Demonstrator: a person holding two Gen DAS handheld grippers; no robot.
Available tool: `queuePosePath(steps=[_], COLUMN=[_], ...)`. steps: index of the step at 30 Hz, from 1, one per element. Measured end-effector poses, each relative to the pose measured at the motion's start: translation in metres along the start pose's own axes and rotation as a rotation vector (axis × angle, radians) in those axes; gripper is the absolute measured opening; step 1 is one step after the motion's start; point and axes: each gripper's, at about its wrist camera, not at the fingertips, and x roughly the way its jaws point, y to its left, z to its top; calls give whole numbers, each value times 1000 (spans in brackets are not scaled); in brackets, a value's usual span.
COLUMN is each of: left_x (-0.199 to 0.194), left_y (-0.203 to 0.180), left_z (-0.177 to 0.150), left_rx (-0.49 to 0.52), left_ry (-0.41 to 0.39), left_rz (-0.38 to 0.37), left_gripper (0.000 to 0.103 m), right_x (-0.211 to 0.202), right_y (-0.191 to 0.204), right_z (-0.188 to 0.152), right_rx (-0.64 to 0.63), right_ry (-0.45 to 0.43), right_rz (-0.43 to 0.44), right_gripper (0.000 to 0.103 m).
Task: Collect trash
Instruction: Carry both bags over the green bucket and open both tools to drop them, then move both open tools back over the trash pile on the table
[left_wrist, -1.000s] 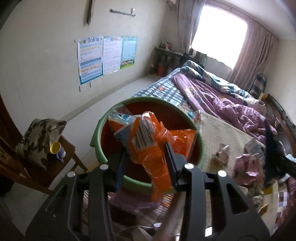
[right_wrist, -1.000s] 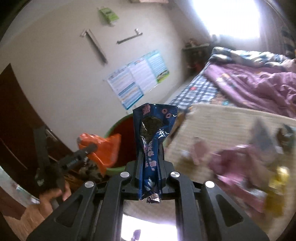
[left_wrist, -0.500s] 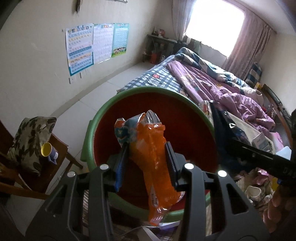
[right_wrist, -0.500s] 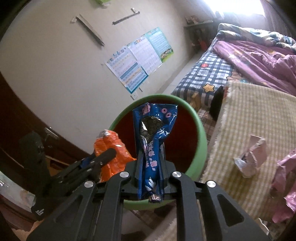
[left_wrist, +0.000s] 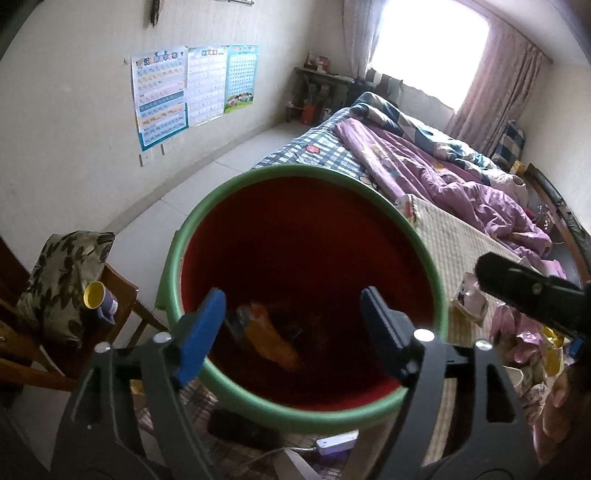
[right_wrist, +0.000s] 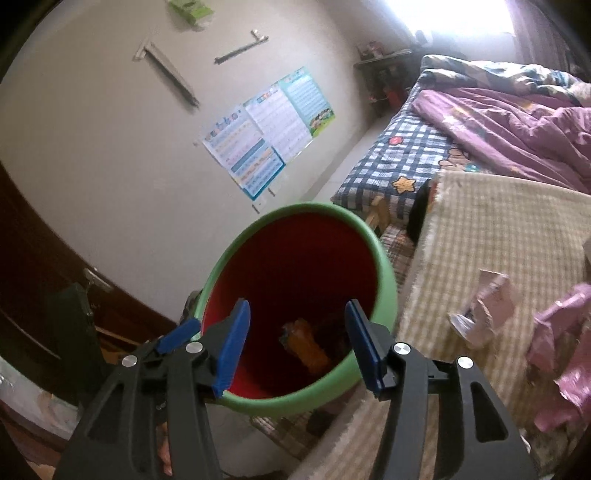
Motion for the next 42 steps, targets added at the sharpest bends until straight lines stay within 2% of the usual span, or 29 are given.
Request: queuePosePath(steps=[6,14,33,42], left_x=[-31,-49,-89,-91], left_y=[-22,-46,-81,-106], left_z=[3,-1,-18,-30], left_rx=[15,52,130,145], left_ry=[-39,-62,-139,-125], left_rz=[-15,-34,-13,-21], left_gripper=[85,85,85,85], right_x=[-47,-88,-131,-156], right_y=[-4,-6,-33,-56], right_z=[-9,-30,-73,-87], right_rx=[-18,-47,1,16], right_ry=[-88,-147,-146,-149], right_rz=[-61,-126,-200,-228], right_gripper=[57,57,57,57])
